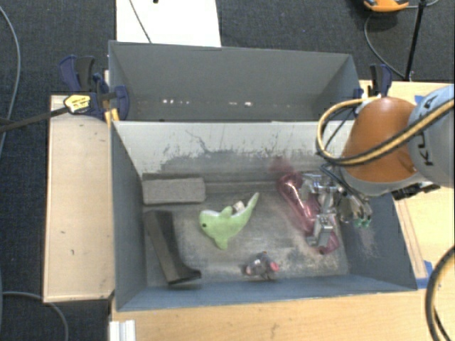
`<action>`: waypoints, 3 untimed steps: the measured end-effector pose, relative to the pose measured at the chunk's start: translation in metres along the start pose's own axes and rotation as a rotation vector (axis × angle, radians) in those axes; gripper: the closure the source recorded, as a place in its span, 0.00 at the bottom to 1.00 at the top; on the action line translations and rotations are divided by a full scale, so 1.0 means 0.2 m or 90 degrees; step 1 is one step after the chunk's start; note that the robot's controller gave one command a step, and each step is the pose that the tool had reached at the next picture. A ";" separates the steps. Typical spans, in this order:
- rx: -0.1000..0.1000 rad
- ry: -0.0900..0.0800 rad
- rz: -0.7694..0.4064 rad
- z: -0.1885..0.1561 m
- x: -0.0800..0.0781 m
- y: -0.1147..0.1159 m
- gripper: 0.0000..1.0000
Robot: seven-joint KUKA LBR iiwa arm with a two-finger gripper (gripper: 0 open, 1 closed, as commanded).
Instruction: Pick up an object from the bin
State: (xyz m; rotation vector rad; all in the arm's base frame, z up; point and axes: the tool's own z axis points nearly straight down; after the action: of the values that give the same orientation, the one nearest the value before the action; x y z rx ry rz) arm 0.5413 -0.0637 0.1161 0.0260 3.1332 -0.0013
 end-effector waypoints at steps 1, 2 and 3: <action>-0.001 -0.007 0.000 0.22 0.07 0.12 0.00; -0.001 -0.004 -0.001 0.23 0.08 0.12 0.00; 0.000 -0.004 -0.001 0.23 0.08 0.12 0.00</action>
Offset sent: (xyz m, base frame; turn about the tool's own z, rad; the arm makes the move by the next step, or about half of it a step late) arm 0.0000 0.0000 0.0000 0.0000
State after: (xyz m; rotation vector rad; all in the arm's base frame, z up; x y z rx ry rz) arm 0.5258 -0.0397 0.0703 0.0224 3.1266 -0.0005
